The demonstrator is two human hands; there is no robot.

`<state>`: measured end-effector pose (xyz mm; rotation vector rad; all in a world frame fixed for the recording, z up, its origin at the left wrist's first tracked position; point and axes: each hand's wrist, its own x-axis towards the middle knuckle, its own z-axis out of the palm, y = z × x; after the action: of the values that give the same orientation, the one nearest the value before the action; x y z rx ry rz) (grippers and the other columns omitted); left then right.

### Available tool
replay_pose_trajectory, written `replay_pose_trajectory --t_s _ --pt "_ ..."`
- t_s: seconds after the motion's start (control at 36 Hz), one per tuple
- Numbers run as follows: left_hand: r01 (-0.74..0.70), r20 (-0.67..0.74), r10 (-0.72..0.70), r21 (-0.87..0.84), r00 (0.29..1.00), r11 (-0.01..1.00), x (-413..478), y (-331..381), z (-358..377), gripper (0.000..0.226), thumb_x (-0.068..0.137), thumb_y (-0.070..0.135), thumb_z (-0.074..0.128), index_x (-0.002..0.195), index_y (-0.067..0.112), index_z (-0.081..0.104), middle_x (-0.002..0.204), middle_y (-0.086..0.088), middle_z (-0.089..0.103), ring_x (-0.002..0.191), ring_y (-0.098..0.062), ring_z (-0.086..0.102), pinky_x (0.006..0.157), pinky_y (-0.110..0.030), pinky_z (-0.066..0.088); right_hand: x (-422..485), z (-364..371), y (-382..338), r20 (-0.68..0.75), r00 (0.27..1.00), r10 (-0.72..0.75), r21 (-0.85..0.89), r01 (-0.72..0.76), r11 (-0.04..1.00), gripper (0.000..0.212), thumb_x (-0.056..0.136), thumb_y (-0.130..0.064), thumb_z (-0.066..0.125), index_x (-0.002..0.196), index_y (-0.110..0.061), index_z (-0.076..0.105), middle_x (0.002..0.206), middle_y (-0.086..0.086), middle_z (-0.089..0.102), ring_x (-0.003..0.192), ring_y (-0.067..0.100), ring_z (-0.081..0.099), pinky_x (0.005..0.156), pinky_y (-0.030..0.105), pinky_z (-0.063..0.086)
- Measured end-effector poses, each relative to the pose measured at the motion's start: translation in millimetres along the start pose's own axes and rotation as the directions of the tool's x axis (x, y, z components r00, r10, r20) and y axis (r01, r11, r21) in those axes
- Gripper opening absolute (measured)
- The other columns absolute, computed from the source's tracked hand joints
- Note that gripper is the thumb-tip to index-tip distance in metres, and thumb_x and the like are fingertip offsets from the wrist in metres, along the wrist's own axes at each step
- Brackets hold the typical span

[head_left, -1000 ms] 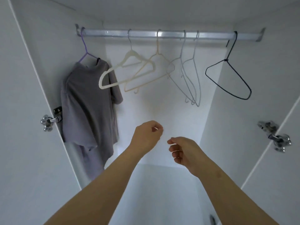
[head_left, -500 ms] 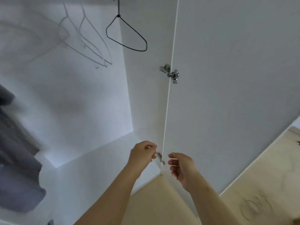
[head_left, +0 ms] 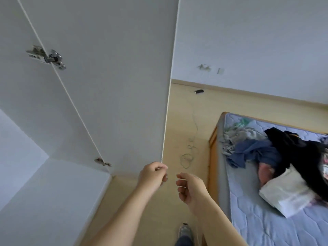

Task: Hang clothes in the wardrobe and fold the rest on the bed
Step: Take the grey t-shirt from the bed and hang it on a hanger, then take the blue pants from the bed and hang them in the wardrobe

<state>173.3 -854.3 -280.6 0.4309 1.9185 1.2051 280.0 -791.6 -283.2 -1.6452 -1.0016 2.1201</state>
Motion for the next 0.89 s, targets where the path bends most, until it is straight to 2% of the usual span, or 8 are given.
replay_pose_trajectory --t_s 0.14,0.19,0.28,0.39,0.53,0.61,0.78,0.89 --pt "-0.027 0.141 0.016 0.076 0.99 0.997 0 4 44 0.021 0.09 0.013 0.055 0.073 0.021 0.063 0.065 0.001 0.061 0.067 -0.017 0.061 0.066 -0.026 0.048 -6 -46 0 -0.126 0.992 0.022 0.108 -0.009 0.994 0.015 0.09 -0.009 0.051 0.077 -0.01 0.056 0.058 0.004 0.052 0.044 0.014 0.04 0.045 0.02 0.03" --pt "-0.028 0.193 0.007 0.106 0.981 0.994 1 6 63 0.021 0.09 0.012 0.054 0.073 0.02 0.062 0.064 0.001 0.06 0.067 -0.018 0.06 0.065 -0.026 0.047 -6 -64 -1 -0.168 0.985 0.033 0.143 -0.009 0.99 0.015 0.091 -0.008 0.05 0.076 -0.01 0.056 0.058 0.005 0.052 0.046 0.014 0.039 0.047 0.021 0.031" --pt "-0.011 0.251 -0.02 0.123 0.968 0.992 6 9 90 0.021 0.09 0.011 0.054 0.073 0.019 0.063 0.062 0.001 0.06 0.067 -0.02 0.059 0.064 -0.026 0.047 -2 -91 -3 -0.205 0.977 0.053 0.21 -0.009 0.978 0.014 0.091 -0.008 0.05 0.078 -0.011 0.055 0.048 0.0 0.051 0.043 0.013 0.037 0.044 0.019 0.03" --pt "-0.005 0.319 -0.044 0.151 0.947 0.989 17 19 127 0.021 0.091 0.009 0.052 0.075 0.017 0.063 0.065 0.001 0.06 0.059 -0.014 0.056 0.058 -0.022 0.043 9 -124 -10 -0.247 0.966 0.071 0.289 0.004 0.957 0.013 0.09 -0.008 0.049 0.079 -0.011 0.055 0.042 -0.002 0.048 0.042 0.011 0.033 0.042 0.018 0.028" --pt "-0.023 0.343 -0.04 0.178 0.939 0.984 39 41 167 0.023 0.092 0.006 0.051 0.072 0.015 0.06 0.064 -0.001 0.058 0.055 -0.013 0.053 0.055 -0.022 0.039 39 -157 -30 -0.256 0.964 0.067 0.335 0.023 0.942 0.013 0.089 -0.009 0.049 0.079 -0.013 0.054 0.049 -0.002 0.048 0.037 0.01 0.034 0.039 0.016 0.03" --pt "-0.025 0.334 -0.043 0.196 0.942 0.98 55 57 188 0.023 0.092 0.006 0.052 0.071 0.015 0.059 0.063 -0.002 0.057 0.053 -0.012 0.052 0.053 -0.021 0.039 59 -174 -55 -0.249 0.966 0.071 0.347 0.02 0.938 0.015 0.09 -0.009 0.048 0.077 -0.014 0.053 0.052 -0.001 0.046 0.039 0.01 0.032 0.044 0.017 0.029" --pt "-0.055 0.294 -0.02 0.245 0.956 0.968 96 86 239 0.022 0.092 0.009 0.051 0.074 0.016 0.06 0.064 -0.002 0.059 0.054 -0.013 0.054 0.053 -0.022 0.039 98 -211 -109 -0.261 0.964 0.06 0.363 0.04 0.931 0.014 0.091 -0.008 0.049 0.078 -0.011 0.053 0.044 -0.002 0.044 0.034 0.01 0.03 0.04 0.015 0.025" --pt "-0.062 0.315 -0.025 0.263 0.949 0.963 113 98 278 0.021 0.093 0.01 0.05 0.075 0.017 0.06 0.066 -0.001 0.059 0.055 -0.012 0.055 0.049 -0.019 0.038 115 -243 -130 -0.278 0.957 0.081 0.395 0.037 0.918 0.026 0.092 -0.005 0.046 0.067 -0.014 0.046 0.039 -0.003 0.038 0.029 0.008 0.025 0.037 0.012 0.019"
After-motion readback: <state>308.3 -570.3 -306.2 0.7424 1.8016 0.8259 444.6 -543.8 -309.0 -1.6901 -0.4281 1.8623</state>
